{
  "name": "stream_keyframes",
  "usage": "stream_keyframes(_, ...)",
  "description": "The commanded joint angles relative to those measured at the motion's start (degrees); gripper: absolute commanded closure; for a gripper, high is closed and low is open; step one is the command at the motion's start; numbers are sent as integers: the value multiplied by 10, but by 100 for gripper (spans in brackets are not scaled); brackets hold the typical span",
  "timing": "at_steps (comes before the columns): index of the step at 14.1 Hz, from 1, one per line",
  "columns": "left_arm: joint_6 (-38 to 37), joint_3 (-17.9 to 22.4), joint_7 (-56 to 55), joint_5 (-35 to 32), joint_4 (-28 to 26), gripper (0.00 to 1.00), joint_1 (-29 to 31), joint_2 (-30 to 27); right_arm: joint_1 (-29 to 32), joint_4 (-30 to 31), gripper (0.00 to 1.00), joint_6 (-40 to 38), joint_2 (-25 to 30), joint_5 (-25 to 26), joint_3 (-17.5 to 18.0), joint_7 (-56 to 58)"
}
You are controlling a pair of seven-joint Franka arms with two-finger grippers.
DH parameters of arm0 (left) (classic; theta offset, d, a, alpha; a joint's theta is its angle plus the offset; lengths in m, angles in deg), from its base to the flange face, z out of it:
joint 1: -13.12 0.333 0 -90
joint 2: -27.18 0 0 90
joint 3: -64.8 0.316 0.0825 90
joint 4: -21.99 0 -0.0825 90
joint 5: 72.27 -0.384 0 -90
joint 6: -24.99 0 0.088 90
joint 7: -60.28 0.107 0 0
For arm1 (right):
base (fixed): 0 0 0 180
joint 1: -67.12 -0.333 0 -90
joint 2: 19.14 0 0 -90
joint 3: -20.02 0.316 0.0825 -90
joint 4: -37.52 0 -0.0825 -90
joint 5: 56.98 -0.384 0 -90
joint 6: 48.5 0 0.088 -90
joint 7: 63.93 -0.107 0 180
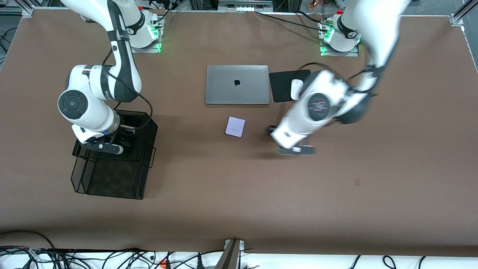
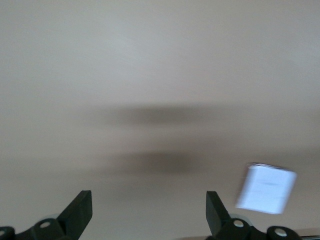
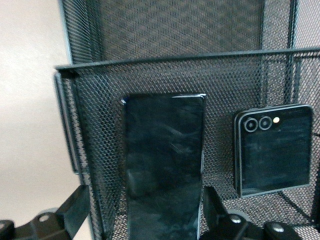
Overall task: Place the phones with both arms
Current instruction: 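Release the tall phone into the organizer while the left gripper withdraws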
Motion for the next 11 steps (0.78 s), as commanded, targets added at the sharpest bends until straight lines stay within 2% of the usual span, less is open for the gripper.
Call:
stream_keyframes(1,-31,38,125,-11,-33,0,54,-79,1,-57,0,-67,18,0,-3,11)
stream_keyframes(3,-37,79,142,-10,-46,0,75,-138,0,-128,0,-139,14,0,-4,0)
stream_keyframes(6,-100,137,223,-1,-52,0,75,-208,-13,-208,0,-182,-7,-7,9,-53)
stream_keyframes(8,-136,175,256,24,-57,0,74,-248,-29,-222,0,-175,-16,-7,45,-134)
stream_keyframes(10,-135,208,258,30,-60,0,67,-272,-30,-266,0,-175,-50,-7,96,-245)
stream_keyframes(11,-136,212,258,33,-62,0,66,-276,-30,-295,0,-170,-73,-7,123,-296)
